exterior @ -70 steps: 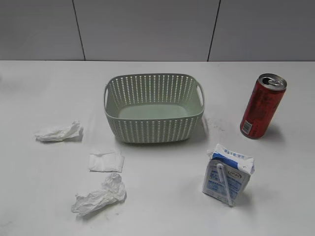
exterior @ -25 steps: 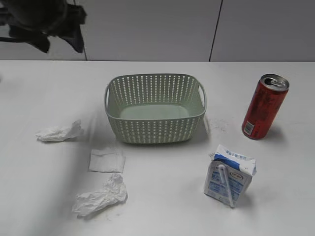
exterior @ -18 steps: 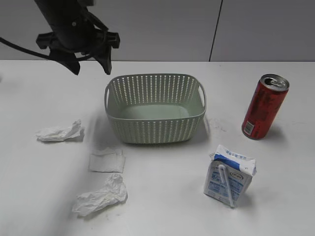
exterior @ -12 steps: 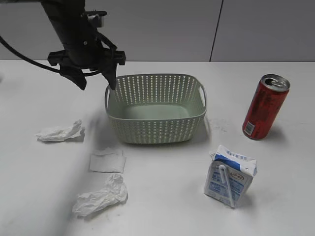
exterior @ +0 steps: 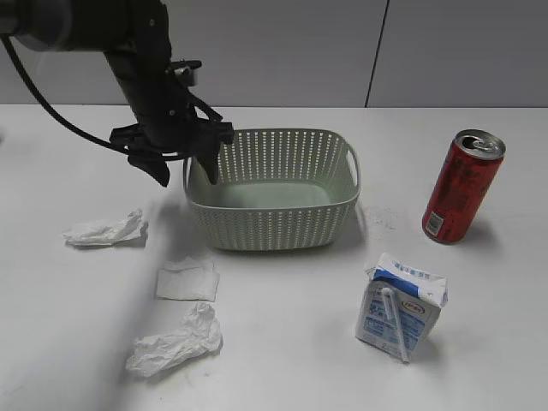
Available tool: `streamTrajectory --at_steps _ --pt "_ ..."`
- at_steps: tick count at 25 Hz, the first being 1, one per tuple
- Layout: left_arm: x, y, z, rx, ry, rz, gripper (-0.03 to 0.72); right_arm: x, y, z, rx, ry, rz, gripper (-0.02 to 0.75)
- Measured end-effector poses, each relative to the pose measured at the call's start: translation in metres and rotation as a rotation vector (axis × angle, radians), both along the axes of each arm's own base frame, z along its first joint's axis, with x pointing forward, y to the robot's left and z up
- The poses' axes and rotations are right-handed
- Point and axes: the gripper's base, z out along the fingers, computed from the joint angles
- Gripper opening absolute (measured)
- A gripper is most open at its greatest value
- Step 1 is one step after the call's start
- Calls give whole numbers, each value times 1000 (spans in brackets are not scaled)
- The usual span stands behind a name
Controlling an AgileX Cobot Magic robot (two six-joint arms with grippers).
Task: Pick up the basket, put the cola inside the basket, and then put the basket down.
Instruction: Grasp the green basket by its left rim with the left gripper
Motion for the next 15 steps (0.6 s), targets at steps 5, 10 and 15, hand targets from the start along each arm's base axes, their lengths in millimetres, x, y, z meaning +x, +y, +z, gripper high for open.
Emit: streamTrajectory --at_steps 5,10,15 --pt "0 -1 -9 2 24 3 574 0 0 0 1 0 0 528" --pt "0 -1 -9 4 33 2 574 0 0 0 1 0 0 528" --pt "-1 -1 -12 6 47 2 529 0 0 0 1 0 0 529"
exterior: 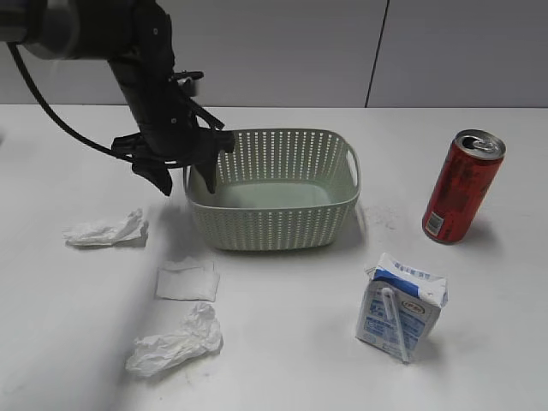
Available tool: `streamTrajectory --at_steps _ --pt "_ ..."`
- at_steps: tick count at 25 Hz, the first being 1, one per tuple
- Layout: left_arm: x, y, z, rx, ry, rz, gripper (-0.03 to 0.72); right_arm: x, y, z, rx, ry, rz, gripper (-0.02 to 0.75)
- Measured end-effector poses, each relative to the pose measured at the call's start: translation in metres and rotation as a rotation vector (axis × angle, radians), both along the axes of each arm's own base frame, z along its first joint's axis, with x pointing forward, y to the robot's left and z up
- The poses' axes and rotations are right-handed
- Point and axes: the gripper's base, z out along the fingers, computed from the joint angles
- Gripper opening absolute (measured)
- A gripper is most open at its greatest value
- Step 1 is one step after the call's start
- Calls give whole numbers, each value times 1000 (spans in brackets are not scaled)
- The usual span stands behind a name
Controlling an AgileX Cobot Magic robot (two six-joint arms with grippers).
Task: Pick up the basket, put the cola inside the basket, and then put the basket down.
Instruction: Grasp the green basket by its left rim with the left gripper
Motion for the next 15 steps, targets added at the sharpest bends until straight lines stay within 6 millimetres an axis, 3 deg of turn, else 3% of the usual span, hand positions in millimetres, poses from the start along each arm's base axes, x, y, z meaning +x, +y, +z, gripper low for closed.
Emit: streamTrajectory --at_steps 5,13,15 --pt "1 -1 -6 0 9 3 419 0 0 0 0 0 0 529" --pt "1 -2 -6 -14 13 10 78 0 0 0 0 0 0 527" --pt "1 -2 -6 -12 15 9 22 0 0 0 0 0 0 527"
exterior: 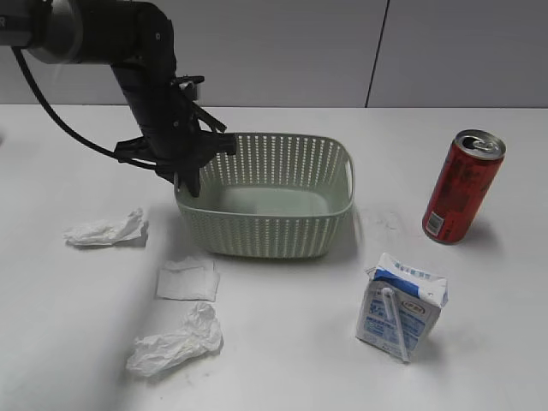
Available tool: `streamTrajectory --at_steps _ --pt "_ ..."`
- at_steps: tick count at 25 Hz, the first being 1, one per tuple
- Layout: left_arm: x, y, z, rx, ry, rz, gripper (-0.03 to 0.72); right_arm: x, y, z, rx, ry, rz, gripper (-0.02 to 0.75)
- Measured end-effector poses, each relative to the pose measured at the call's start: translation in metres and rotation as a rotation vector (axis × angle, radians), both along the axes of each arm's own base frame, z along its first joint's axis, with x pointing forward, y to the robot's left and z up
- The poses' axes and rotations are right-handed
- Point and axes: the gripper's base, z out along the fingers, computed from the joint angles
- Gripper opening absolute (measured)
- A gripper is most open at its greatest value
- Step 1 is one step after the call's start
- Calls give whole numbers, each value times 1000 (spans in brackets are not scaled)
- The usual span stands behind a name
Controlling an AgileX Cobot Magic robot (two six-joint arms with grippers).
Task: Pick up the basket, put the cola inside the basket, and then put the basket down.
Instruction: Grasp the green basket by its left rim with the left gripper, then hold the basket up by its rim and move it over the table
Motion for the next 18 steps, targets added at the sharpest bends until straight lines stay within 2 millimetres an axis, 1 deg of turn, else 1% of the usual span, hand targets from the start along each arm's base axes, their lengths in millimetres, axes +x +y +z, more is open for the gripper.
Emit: streamTrajectory --at_steps 2,5,6,10,14,16,18 --pt "-1 0 1 1 3 -1 6 0 0 0 0 0 0 527" --pt "-2 1 7 2 6 -4 3 0 0 0 0 0 0 527" --pt "-4 2 12 1 6 -1 3 0 0 0 0 0 0 527" --pt "-9 4 43 -37 -24 18 3 0 0 0 0 0 0 527" --pt "-16 12 72 -63 -37 26 3 0 1 0 7 1 4 527" --pt "-20 15 78 -50 -25 18 3 0 2 0 25 2 14 527" --pt "-25 17 80 -46 -13 20 3 -1 3 1 39 3 22 527"
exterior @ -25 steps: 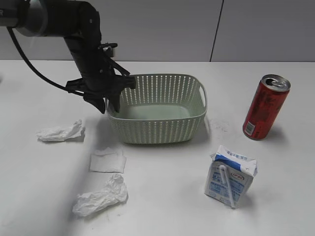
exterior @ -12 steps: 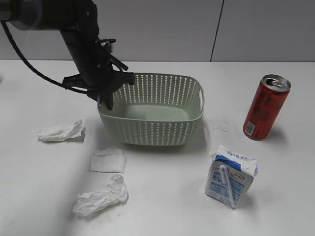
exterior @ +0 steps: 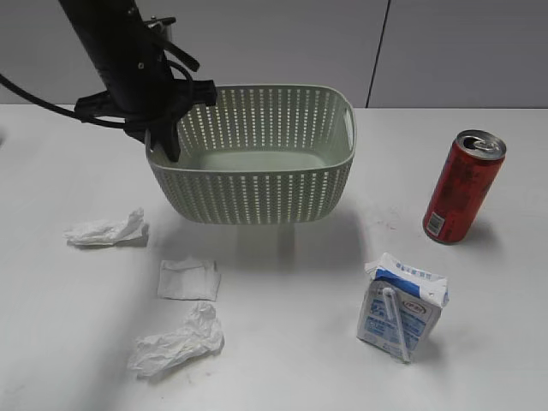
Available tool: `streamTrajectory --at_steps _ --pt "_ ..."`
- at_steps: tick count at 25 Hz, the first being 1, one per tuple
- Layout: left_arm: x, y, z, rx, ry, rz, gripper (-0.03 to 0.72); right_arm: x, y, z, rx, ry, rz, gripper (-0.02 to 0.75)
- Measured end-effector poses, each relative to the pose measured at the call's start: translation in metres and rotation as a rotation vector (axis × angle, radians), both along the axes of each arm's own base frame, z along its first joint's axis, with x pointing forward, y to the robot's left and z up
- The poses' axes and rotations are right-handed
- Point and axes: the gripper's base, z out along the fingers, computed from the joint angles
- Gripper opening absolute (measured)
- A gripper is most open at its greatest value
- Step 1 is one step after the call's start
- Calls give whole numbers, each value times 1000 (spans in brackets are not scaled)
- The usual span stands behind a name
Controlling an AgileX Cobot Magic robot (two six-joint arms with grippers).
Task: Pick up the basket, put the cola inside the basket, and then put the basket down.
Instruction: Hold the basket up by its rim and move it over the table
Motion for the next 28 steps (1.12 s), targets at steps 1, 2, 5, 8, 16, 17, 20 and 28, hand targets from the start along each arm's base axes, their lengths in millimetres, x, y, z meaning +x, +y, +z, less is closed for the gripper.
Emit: streamTrajectory --at_steps 1,2,5,8,16,17,20,28 --pt "-3 2 -2 3 10 6 3 0 0 0 5 0 3 527" --pt "-7 4 -4 4 12 14 3 0 1 0 8 1 4 527" --pt "-22 12 -11 9 9 35 3 0 2 0 23 1 9 527" --pt "-40 21 -16 18 6 42 3 0 3 3 45 5 11 527" --pt "-50 27 -21 38 -3 25 3 57 8 48 35 245 5 640" --pt "-50 26 -21 36 -10 26 3 69 9 55 32 273 4 653" --pt "-48 26 -21 31 -24 30 3 107 13 70 23 357 3 669" --pt "-47 26 -21 25 -40 33 3 218 23 73 6 555 -4 670"
